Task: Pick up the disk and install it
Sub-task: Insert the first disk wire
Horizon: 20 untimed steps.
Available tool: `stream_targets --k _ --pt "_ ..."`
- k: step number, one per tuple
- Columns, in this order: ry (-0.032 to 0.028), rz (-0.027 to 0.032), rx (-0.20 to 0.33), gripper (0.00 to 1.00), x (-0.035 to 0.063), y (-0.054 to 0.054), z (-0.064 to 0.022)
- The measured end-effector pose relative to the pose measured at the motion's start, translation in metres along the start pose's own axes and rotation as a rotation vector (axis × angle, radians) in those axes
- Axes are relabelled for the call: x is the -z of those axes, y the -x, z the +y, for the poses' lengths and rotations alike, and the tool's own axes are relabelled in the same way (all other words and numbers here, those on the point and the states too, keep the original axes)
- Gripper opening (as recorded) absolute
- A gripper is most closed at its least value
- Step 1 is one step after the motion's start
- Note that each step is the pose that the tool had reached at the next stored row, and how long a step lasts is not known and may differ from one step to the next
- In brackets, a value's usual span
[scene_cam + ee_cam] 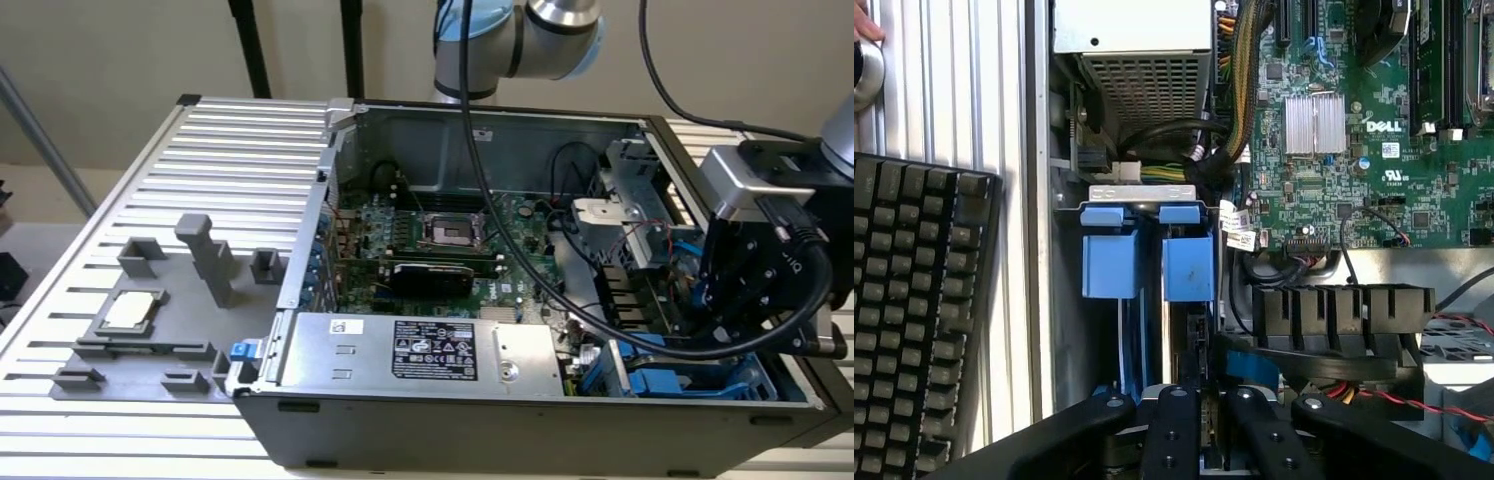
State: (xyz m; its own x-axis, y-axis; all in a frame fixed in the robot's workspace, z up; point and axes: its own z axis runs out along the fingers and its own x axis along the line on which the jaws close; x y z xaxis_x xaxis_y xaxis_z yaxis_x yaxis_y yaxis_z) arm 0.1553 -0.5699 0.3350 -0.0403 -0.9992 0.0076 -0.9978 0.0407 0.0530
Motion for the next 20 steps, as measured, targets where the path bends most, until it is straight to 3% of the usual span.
stream_targets --k 3,4,11,17,20 --pt "0.0001 -0.0006 0.001 0.18 0.0004 0.000 -0.0003" --pt "0.0002 0.0000 0.000 0.24 0.0022 0.000 0.0000" --pt "0.0005 -0.0009 0.000 0.24 0.0199 -0.001 0.0050" --pt "0.0010 -0.0123 0.001 0.24 0.0312 -0.004 0.0170" --pt "0.0012 -0.0178 0.001 0.24 0.0419 -0.004 0.0206"
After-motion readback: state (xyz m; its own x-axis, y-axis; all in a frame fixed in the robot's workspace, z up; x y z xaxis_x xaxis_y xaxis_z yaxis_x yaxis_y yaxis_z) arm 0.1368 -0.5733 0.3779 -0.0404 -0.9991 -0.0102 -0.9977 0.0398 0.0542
